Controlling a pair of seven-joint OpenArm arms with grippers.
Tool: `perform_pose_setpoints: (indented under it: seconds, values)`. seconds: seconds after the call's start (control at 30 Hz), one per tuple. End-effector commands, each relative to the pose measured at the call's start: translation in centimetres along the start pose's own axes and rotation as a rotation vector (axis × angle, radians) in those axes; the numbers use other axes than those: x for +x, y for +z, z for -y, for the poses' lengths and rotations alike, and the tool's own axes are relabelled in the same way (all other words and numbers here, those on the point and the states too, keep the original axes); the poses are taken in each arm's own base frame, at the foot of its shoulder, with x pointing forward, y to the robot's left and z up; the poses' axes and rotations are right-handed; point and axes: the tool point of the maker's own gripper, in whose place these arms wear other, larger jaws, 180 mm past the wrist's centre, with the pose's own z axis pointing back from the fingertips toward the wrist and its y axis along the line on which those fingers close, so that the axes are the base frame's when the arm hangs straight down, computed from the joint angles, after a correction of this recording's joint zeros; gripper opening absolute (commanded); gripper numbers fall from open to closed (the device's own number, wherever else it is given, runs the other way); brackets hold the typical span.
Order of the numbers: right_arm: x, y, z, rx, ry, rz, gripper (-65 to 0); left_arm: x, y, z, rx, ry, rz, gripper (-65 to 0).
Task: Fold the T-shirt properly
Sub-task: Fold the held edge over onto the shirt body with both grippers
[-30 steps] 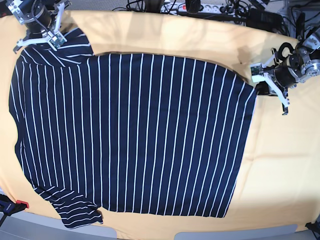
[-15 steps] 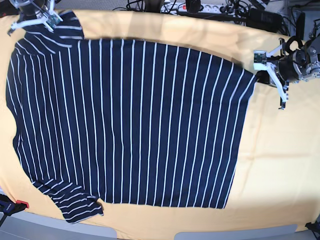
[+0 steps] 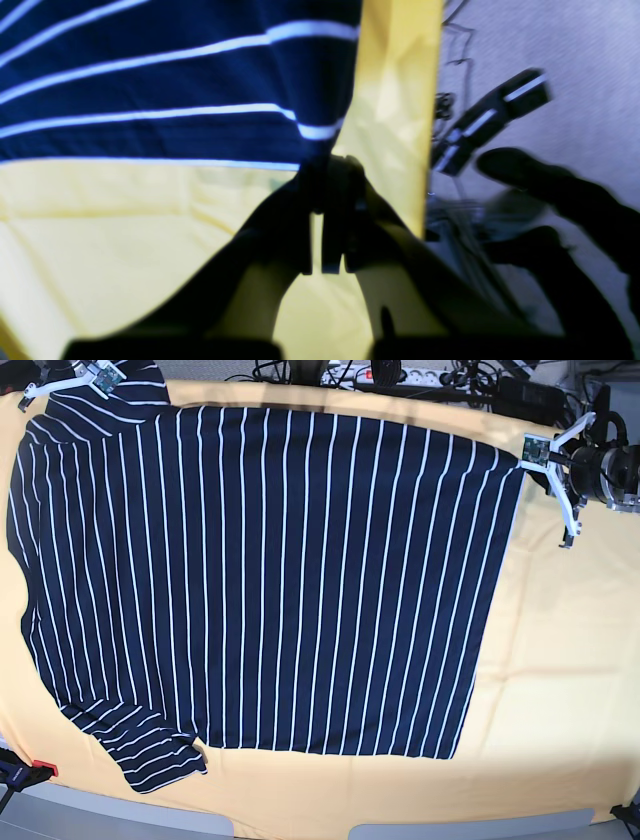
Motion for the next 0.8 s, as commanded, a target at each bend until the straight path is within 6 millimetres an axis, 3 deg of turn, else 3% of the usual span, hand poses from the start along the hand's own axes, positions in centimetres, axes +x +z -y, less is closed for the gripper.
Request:
perform_pose_setpoints:
  seconds: [0.0,0.23,0.53,0.7,0.77]
  values:
    - [-0.2,0.3,0.1,0.000,0.019,-0.010,-65.0,-0.3,0.6,-0.2,-0.001,-0.006,-0.020,-65.0]
    - [-0.4,0.4,0.2,-0.014,0.014,-0.012,-65.0,-0.2,0.6,0.3,-0.026,0.042,-0.022,-65.0]
    - [3.9,0.2,4.5,-0.162,0.027,0.160,-65.0,2.9,0.7,0.7,-0.015,-0.029,0.048,-65.0]
    - [5.6,0.4,6.8,-0.215,0.076,0.205,-65.0,1.9,0.7,-0.1,0.030,-0.109,-0.024,-65.0]
    - [6.6,0.6,7.6,-0.237,0.095,0.248,-65.0,1.6,0.7,-1.7,0.119,-0.108,-0.046,-65.0]
